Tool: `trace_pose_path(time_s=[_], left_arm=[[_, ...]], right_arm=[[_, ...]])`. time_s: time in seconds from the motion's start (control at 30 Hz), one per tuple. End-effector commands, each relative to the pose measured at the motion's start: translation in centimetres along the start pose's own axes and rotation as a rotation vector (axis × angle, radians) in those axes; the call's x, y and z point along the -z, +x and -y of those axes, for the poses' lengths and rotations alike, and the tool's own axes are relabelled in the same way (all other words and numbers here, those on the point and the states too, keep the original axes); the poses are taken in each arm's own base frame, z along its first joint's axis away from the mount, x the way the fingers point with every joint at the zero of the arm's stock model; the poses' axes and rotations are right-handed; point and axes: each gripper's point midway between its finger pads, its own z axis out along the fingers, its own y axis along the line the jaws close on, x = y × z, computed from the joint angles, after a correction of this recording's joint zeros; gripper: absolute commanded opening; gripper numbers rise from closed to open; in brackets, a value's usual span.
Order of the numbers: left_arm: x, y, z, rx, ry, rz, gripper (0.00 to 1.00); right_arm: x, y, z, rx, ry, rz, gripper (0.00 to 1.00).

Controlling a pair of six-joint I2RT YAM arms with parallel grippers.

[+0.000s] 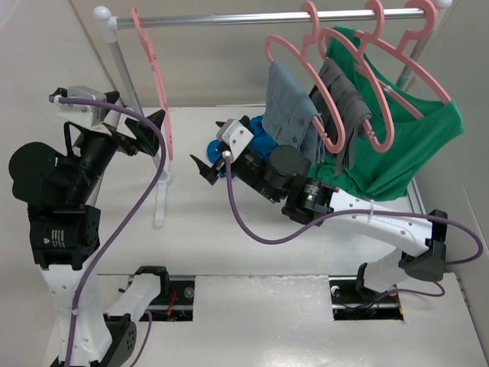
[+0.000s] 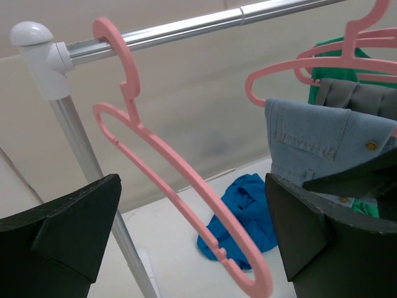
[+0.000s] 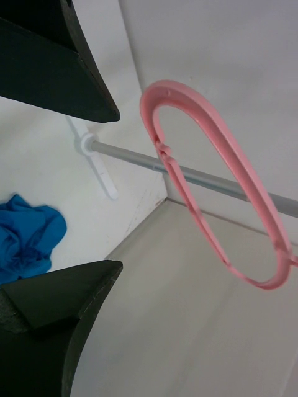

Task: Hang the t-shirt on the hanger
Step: Grab a hanger with the left arm

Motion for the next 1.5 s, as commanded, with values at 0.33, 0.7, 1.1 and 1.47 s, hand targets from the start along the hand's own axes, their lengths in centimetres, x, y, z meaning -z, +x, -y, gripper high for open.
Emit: trace_pose_path(time_s=[0.33, 0.7, 1.1, 1.47], left_arm=[[-2.7, 4.1, -4.6, -0.067, -0.143, -0.204, 1.00], [-3.3, 5.0, -6.2, -0.163, -0.174, -0.257, 0.69], [-3.4, 8.6, -6.2, -0.188, -0.144, -0.344, 0.12], [-3.7, 7.4, -4.1, -0.193, -0.033, -0.268, 0.00]], right_arm=[[-2.0, -5.8, 0.1, -0.012, -0.020, 0.187, 0.96], [-0.9, -4.6, 0.2, -0.007, -0.019, 0.160, 0.96], [0.2, -3.6, 0.9, -0.006, 0.013, 0.130, 0.97], [1.7, -2.8, 1.6, -0.005, 0.039, 0.108, 0.97]])
